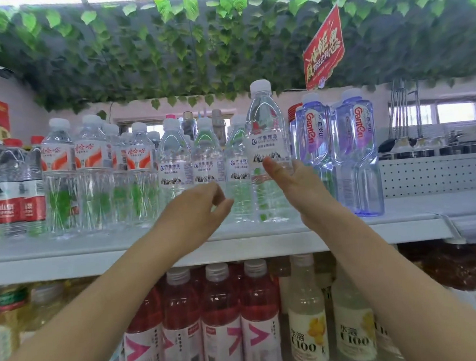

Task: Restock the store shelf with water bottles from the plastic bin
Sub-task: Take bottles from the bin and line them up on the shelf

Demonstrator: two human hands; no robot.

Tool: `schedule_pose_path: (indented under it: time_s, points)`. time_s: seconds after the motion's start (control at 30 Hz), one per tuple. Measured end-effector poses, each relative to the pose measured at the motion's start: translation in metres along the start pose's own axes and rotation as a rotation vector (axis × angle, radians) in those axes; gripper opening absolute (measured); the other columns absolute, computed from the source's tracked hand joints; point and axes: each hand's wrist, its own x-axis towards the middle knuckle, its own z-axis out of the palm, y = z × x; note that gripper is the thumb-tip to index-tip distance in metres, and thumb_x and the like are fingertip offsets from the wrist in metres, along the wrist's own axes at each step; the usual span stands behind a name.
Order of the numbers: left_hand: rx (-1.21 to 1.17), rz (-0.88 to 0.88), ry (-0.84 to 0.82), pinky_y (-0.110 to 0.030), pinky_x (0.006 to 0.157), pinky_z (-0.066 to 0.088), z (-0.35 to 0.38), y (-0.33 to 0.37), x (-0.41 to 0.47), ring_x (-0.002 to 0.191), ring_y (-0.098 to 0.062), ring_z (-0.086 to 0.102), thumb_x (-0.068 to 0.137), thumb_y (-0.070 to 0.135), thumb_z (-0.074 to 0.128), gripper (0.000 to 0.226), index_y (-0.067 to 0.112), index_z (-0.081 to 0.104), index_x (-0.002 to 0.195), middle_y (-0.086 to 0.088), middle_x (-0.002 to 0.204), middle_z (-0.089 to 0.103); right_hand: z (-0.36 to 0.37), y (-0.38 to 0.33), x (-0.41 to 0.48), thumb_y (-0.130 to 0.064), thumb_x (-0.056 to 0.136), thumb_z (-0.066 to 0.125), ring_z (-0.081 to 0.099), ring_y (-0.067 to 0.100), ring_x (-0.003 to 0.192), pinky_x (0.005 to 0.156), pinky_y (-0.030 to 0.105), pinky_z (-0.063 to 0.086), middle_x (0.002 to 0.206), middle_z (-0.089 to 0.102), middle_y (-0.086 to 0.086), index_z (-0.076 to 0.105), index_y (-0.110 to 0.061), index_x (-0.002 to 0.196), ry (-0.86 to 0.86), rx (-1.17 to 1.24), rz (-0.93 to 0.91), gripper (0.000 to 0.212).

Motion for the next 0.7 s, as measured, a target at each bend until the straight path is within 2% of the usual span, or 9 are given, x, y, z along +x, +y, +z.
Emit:
schedule_pose_path:
  time_s: [0.07,0.17,0.27,0.33,0.4,0.53,0.7]
  points:
    - [0.040,-0.039,-0.018,-0.033,0.084,0.044,0.011,-0.006,-0.006,0.098,-0.019,0.054,0.095,0.041,0.040,0.030,0.016,0.055,0.103,0.002,0.102,0.057,0.002,0.003,0.010,-0.055,0.081,0.056,0.033,0.027,0.135,0.107,0.043,0.029,0.149,0.033,0.008,0.025,-0.007,0.145,0.029,-0.023,0.015,0.086]
    - [0.112,-0.094,-0.052,-0.036,0.088,0.043,0.028,-0.016,-0.013,0.108,-0.021,0.052,0.095,0.045,0.034,0.040,0.017,0.056,0.113,0.000,0.113,0.058,0.003,0.008,0.021,-0.049,0.085,0.057,0.029,0.027,0.138,0.109,0.042,0.026,0.152,0.029,0.009,0.021,-0.007,0.146,0.047,-0.005,0.058,0.081]
    - [0.209,-0.088,-0.062,-0.033,0.073,0.040,0.040,-0.023,-0.020,0.098,-0.021,0.055,0.095,0.049,0.026,0.045,0.020,0.059,0.101,0.000,0.099,0.059,0.007,0.019,0.028,-0.053,0.082,0.060,0.034,0.028,0.135,0.105,0.039,0.030,0.147,0.038,0.007,0.029,-0.010,0.143,0.047,-0.087,0.030,0.081]
    - [0.258,-0.078,-0.040,-0.031,0.066,0.037,0.043,-0.023,-0.021,0.092,-0.020,0.054,0.096,0.049,0.023,0.044,0.022,0.058,0.092,0.003,0.091,0.057,0.011,0.026,0.031,-0.052,0.083,0.059,0.034,0.029,0.136,0.106,0.038,0.030,0.148,0.036,0.008,0.026,-0.008,0.144,0.071,-0.155,0.025,0.083]
    - [0.263,-0.080,-0.035,-0.031,0.065,0.036,0.043,-0.023,-0.020,0.091,-0.019,0.053,0.096,0.048,0.023,0.042,0.024,0.056,0.091,0.004,0.090,0.055,0.014,0.031,0.035,-0.052,0.083,0.059,0.036,0.030,0.134,0.107,0.041,0.031,0.147,0.037,0.011,0.025,-0.006,0.144,0.106,-0.244,0.029,0.084]
    - [0.246,-0.096,-0.037,-0.032,0.069,0.040,0.044,-0.025,-0.021,0.094,-0.018,0.053,0.096,0.049,0.022,0.043,0.025,0.058,0.099,0.005,0.096,0.057,0.015,0.034,0.039,-0.047,0.085,0.060,0.041,0.030,0.130,0.105,0.042,0.035,0.141,0.045,0.011,0.033,-0.007,0.138,0.154,-0.310,0.012,0.072]
    - [0.250,-0.110,-0.029,-0.031,0.068,0.038,0.044,-0.022,-0.022,0.094,-0.017,0.053,0.096,0.048,0.022,0.043,0.026,0.058,0.105,0.005,0.101,0.058,0.018,0.033,0.041,-0.039,0.090,0.058,0.038,0.031,0.132,0.103,0.038,0.033,0.144,0.038,0.016,0.026,-0.002,0.141,0.244,-0.396,0.011,0.071]
